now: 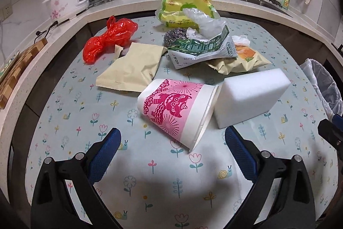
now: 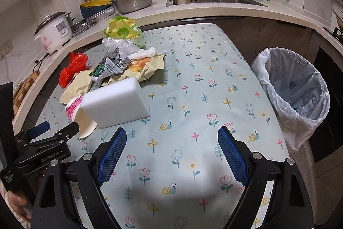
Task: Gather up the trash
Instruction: 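Grasp the pink paper cup rim with the left tool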
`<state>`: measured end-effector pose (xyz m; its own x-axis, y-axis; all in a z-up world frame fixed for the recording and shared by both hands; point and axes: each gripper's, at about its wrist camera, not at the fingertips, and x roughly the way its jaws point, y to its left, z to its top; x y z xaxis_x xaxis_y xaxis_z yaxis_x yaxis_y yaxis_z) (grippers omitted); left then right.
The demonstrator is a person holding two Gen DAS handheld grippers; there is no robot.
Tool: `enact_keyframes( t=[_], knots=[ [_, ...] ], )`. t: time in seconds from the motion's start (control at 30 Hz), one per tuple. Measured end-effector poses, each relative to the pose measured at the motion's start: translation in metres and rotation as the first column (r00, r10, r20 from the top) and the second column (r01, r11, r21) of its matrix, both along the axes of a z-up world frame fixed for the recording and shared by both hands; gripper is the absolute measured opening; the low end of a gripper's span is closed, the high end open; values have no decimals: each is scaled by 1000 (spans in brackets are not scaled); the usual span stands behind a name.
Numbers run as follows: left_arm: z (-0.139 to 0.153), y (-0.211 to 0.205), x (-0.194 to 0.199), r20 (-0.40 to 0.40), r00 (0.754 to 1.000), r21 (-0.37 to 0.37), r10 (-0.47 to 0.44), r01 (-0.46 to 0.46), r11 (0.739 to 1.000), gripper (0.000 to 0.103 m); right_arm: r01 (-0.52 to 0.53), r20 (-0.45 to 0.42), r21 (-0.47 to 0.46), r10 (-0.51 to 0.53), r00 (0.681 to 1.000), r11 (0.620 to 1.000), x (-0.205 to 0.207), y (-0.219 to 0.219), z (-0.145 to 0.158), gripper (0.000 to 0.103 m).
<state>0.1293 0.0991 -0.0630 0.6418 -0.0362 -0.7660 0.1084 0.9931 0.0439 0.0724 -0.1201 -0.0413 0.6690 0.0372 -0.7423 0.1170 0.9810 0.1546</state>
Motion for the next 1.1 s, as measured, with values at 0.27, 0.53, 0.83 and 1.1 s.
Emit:
enact_keyframes(
  t=[0.27,0.53,0.83,1.1],
  knots=[
    [-17,3,15,-42,999,-14,15,-16,1000,73,-15,-21,-1,15,1000,1000,8,7,-7,84],
    [-19,10,22,-60,998,-28,29,-31,999,36,-25,-26,3,25,999,1000,18,11,-9,84],
    [-8,24,25,-47,997,-46,65,-67,997,11,-74,24,21,73,997,997,56,18,9,84],
    [3,25,24,-56,994,-54,93,-96,994,9,-150,31,78,148,989,986,112,28,12,84]
  ],
)
